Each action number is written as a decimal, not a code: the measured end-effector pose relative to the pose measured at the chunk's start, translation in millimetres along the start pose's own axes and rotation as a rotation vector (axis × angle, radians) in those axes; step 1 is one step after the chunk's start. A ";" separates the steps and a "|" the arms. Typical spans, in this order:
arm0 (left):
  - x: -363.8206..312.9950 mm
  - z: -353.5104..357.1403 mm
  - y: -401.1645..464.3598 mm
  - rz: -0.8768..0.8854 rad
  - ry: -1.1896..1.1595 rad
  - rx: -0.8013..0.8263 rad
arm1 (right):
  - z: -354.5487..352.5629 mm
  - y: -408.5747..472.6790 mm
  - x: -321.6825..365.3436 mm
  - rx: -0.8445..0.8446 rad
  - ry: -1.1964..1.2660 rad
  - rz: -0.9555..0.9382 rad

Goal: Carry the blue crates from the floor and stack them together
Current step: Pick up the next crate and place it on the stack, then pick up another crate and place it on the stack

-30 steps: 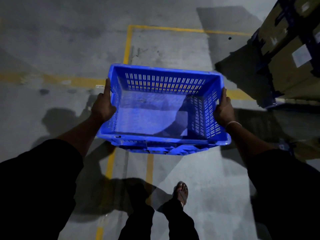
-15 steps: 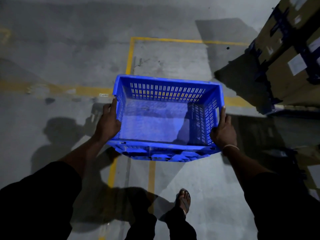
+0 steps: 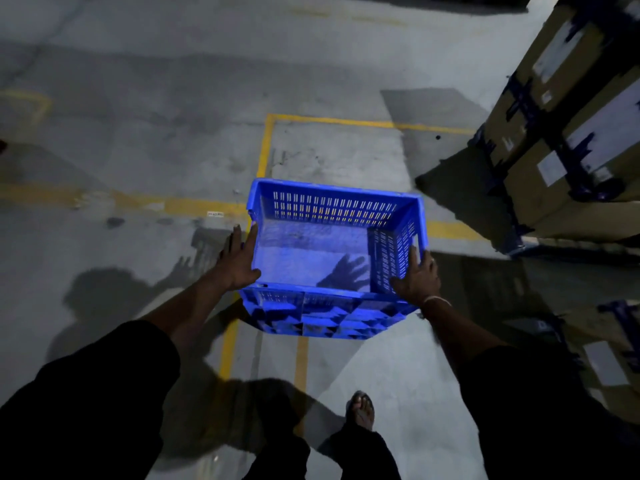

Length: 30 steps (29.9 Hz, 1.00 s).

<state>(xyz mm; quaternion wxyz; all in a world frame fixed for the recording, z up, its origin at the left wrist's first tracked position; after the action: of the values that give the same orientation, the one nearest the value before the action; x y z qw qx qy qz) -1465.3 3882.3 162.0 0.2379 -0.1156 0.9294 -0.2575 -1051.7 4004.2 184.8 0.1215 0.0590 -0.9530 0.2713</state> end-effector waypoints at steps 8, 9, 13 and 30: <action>-18.1 -3.9 -114.3 0.044 -0.118 -0.151 | -27.5 -64.0 68.1 0.000 0.001 -0.260; -23.3 -5.4 -132.0 0.038 -0.136 -0.190 | -31.5 -69.1 75.3 0.008 0.012 -0.295; -27.8 -4.5 -195.1 -0.056 -0.266 -0.370 | -48.3 -86.1 101.8 0.011 0.082 -0.468; -10.5 129.0 -468.5 -0.433 -0.841 -0.819 | 27.1 -185.0 239.8 0.383 0.198 -1.005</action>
<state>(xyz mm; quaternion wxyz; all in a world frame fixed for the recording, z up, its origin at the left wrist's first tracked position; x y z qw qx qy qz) -1348.3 3437.4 318.7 0.4621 -0.4747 0.7349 0.1447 -1255.2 3822.2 318.6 0.3125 0.5025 -0.7249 0.3525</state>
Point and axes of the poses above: each hand's wrist, its own y-axis towards the middle knuckle, its own z-axis out of the palm, x = y × z, the point moved 7 cm from there along y, towards the middle knuckle, and after that the axes turned 11 degrees about x, right-handed, at the moved point
